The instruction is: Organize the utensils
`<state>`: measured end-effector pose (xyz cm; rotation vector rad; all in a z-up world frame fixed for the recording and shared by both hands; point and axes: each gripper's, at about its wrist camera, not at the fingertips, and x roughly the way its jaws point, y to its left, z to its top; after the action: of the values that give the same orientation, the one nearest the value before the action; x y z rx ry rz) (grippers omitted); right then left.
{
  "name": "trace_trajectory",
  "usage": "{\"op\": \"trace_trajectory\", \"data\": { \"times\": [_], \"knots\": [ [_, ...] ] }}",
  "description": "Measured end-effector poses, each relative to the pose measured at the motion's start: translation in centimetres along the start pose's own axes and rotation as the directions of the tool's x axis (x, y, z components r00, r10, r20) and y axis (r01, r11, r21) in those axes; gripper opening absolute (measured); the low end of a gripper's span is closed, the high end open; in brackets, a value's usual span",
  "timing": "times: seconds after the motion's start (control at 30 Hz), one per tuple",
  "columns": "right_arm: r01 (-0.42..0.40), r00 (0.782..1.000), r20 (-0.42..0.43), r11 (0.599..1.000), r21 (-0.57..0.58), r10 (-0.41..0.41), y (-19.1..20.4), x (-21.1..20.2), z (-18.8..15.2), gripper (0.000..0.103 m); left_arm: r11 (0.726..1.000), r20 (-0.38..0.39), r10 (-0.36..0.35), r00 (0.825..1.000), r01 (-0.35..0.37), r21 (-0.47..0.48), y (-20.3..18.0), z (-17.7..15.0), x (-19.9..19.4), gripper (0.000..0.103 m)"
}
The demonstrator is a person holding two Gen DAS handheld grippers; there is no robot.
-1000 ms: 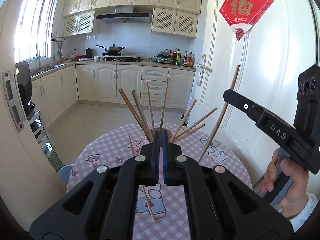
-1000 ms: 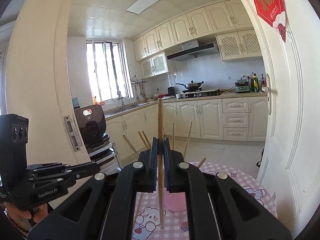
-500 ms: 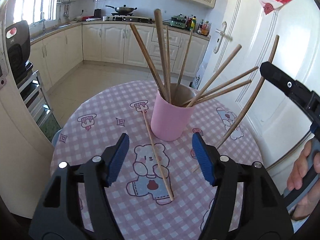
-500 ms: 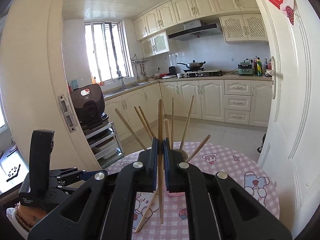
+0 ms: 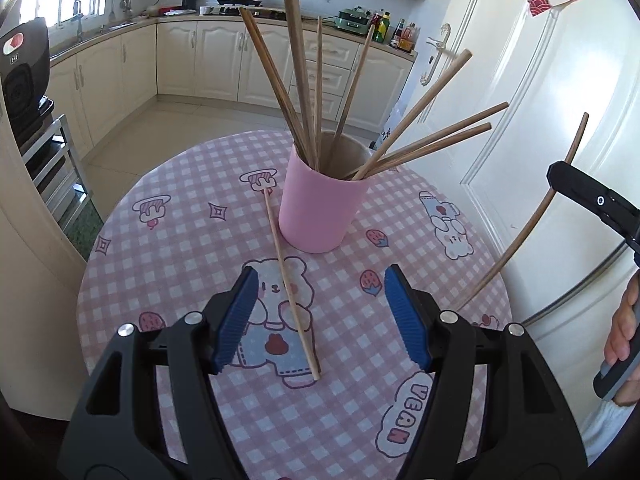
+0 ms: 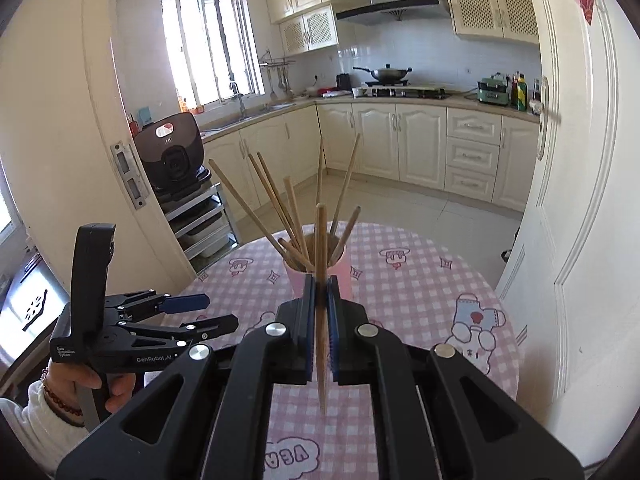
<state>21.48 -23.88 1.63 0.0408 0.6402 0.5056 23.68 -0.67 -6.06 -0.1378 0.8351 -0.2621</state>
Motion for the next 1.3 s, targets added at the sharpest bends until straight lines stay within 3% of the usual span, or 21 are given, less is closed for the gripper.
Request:
{"op": "trace_trajectory", "data": {
  "times": [0.27, 0.4, 0.57, 0.73, 0.8, 0.9, 1.0, 1.17, 1.3],
  "knots": [
    [0.003, 0.999, -0.033, 0.983, 0.185, 0.003, -4.5, 3.1, 0.8, 0.005, 0.998, -0.136, 0.026, 0.990, -0.032, -0.045, 1.1, 0.1, 5.4, 0.064],
    [0.011, 0.998, -0.058, 0.965, 0.261, 0.005, -6.5, 5.4, 0.9, 0.005, 0.996, -0.197, 0.042, 0.979, -0.057, -0.070, 2.1, 0.2, 8.1, 0.046],
    [-0.004, 0.992, -0.118, 0.945, 0.328, 0.045, -8.3, 8.3, 0.3, 0.005, 0.993, -0.255, 0.076, 0.964, -0.097, -0.071, 2.9, 0.2, 11.1, 0.034],
    [-0.016, 0.985, -0.156, 0.937, 0.350, 0.075, -8.6, 9.9, -0.7, 0.005, 0.991, -0.276, 0.104, 0.955, -0.123, -0.053, 2.8, 0.4, 12.7, 0.032],
    [-0.020, 0.984, -0.159, 0.936, 0.350, 0.081, -8.5, 10.1, -0.7, 0.005, 0.989, -0.276, 0.131, 0.952, -0.143, -0.025, 2.3, 0.6, 13.4, 0.012],
    [-0.034, 0.984, -0.152, 0.936, 0.351, 0.093, -8.3, 9.9, -0.7, 0.005, 0.991, -0.262, 0.128, 0.957, -0.135, -0.006, 1.4, 0.6, 14.1, 0.006],
    [-0.045, 0.987, -0.132, 0.938, 0.343, 0.095, -8.0, 9.2, -0.4, 0.005, 0.993, -0.197, 0.112, 0.974, -0.119, -0.022, 1.1, 0.8, 12.8, 0.006],
    [-0.064, 0.992, -0.082, 0.947, 0.314, 0.094, -7.1, 7.2, 0.2, 0.005, 0.998, -0.057, 0.060, 0.997, -0.062, -0.031, 0.6, 1.6, 7.8, 0.005],
    [-0.072, 0.995, -0.042, 0.955, 0.289, 0.088, -6.1, 5.6, 0.7, 0.005, 0.999, 0.057, 0.031, 0.998, -0.031, -0.013, 0.1, 2.5, 3.6, 0.005]
  ]
}}
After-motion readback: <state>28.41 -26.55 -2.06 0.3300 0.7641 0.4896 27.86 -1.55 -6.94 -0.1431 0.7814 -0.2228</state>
